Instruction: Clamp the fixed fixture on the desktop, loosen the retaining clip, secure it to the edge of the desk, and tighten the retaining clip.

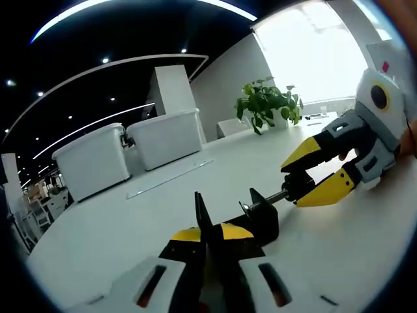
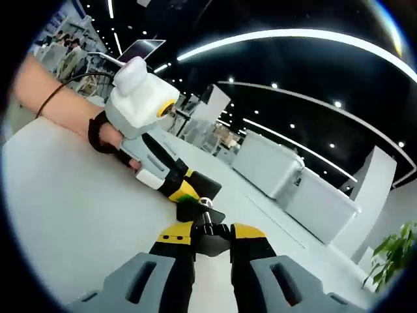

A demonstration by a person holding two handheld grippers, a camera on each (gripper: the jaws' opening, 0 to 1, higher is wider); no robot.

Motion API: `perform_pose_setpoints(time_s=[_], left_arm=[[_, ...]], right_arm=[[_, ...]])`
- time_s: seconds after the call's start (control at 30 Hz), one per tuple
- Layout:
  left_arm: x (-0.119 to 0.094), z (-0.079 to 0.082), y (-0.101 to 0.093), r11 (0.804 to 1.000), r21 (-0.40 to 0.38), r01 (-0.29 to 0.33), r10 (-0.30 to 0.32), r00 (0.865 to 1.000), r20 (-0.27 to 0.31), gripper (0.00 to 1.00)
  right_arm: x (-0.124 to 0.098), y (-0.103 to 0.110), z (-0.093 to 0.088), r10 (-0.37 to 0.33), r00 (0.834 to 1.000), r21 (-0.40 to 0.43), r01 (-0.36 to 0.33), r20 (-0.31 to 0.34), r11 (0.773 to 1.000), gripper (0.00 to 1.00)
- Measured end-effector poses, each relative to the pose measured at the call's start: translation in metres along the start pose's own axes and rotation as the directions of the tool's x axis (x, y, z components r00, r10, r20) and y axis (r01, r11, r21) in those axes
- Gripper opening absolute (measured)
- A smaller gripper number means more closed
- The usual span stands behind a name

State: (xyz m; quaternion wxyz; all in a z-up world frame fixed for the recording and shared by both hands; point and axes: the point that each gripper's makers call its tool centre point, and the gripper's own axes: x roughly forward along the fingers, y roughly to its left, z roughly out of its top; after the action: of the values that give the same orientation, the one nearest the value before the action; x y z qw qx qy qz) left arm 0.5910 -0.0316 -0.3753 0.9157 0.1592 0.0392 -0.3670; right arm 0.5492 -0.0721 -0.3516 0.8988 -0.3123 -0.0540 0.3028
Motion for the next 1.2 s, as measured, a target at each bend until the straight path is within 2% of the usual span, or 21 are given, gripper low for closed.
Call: perform_pose_setpoints(time_s=[0.07,0.1,0.17,0.33,0.43,0.5,0.57,0.6,0.63,0.67,0.7,0.73,0.8,0.93,0.97,1.1,1.2], left_arm=[[0.0,0.0,0.0,1.0,0.0,0.0,0.0,1.0,0.0,0.07],[0.0,0.0,0.0,1.0,0.0,0.0,0.0,1.0,0.0,0.07],[0.001,0.0,0.001,1.0,-0.001,0.0,0.0,1.0,-0.001,0.07],[0.006,0.0,0.005,1.0,-0.002,-0.001,0.001,1.0,-0.001,0.07],[0.006,0.0,0.005,1.0,-0.002,-0.001,0.001,1.0,-0.001,0.07],[0.006,0.0,0.005,1.0,-0.003,0.0,0.0,1.0,-0.001,0.07],[0.009,0.0,0.007,1.0,-0.003,0.0,0.0,1.0,-0.001,0.07],[0.01,0.0,0.009,1.0,-0.003,0.0,0.0,1.0,-0.001,0.07],[0.01,0.0,0.009,1.0,-0.003,0.0,0.0,1.0,0.0,0.07],[0.011,0.0,0.01,1.0,-0.003,0.0,0.0,1.0,-0.001,0.07],[0.014,0.0,0.012,1.0,-0.003,0.001,-0.001,1.0,-0.001,0.07],[0.015,0.0,0.014,1.0,-0.003,0.001,-0.001,1.0,-0.001,0.07],[0.016,0.0,0.014,1.0,-0.003,0.0,0.0,1.0,-0.001,0.07],[0.013,0.001,0.012,1.0,-0.002,0.0,0.0,1.0,0.0,0.07],[0.012,0.001,0.011,1.0,-0.001,0.0,0.0,1.0,0.001,0.07],[0.01,0.001,0.009,1.0,-0.001,0.001,-0.001,1.0,0.001,0.07],[0.01,0.0,0.009,1.0,-0.001,0.001,-0.001,1.0,0.001,0.07]], right_arm=[[0.001,-0.001,-0.001,-0.006,1.0,-0.044,0.006,-0.005,0.999,0.19],[0.001,0.0,0.0,-0.009,1.0,-0.103,0.008,-0.009,0.995,0.19],[0.001,0.001,0.002,-0.014,1.0,-0.152,0.011,-0.013,0.988,0.19],[0.0,-0.001,0.0,-0.02,1.0,-0.143,0.017,-0.015,0.99,0.19],[0.0,-0.001,0.0,-0.021,1.0,-0.121,0.019,-0.019,0.992,0.2],[-0.001,-0.001,0.0,-0.006,1.0,-0.015,0.006,-0.008,1.0,0.21],[-0.003,-0.007,0.005,-0.011,1.0,0.079,0.01,0.014,0.997,0.28],[-0.004,-0.009,0.014,-0.015,0.998,0.173,0.004,0.068,0.985,0.3],[-0.006,-0.012,0.018,-0.015,0.994,0.271,-0.014,0.107,0.962,0.3],[-0.005,-0.013,0.011,0.013,0.996,0.344,-0.042,0.087,0.938,0.3],[-0.004,-0.016,0.005,0.016,0.997,0.387,-0.042,0.07,0.921,0.3],[-0.003,-0.017,0.0,0.02,0.998,0.446,-0.045,0.061,0.894,0.3],[-0.002,-0.019,-0.011,0.023,0.999,0.508,-0.04,0.04,0.861,0.3],[-0.004,-0.027,-0.016,0.011,0.999,0.621,-0.034,0.041,0.783,0.28],[-0.004,-0.027,-0.017,0.014,0.999,0.637,-0.035,0.039,0.77,0.28],[-0.004,-0.025,-0.023,0.019,1.0,0.654,-0.029,0.023,0.756,0.27],[-0.005,-0.021,-0.023,0.042,0.999,0.718,-0.052,0.031,0.695,0.27]])
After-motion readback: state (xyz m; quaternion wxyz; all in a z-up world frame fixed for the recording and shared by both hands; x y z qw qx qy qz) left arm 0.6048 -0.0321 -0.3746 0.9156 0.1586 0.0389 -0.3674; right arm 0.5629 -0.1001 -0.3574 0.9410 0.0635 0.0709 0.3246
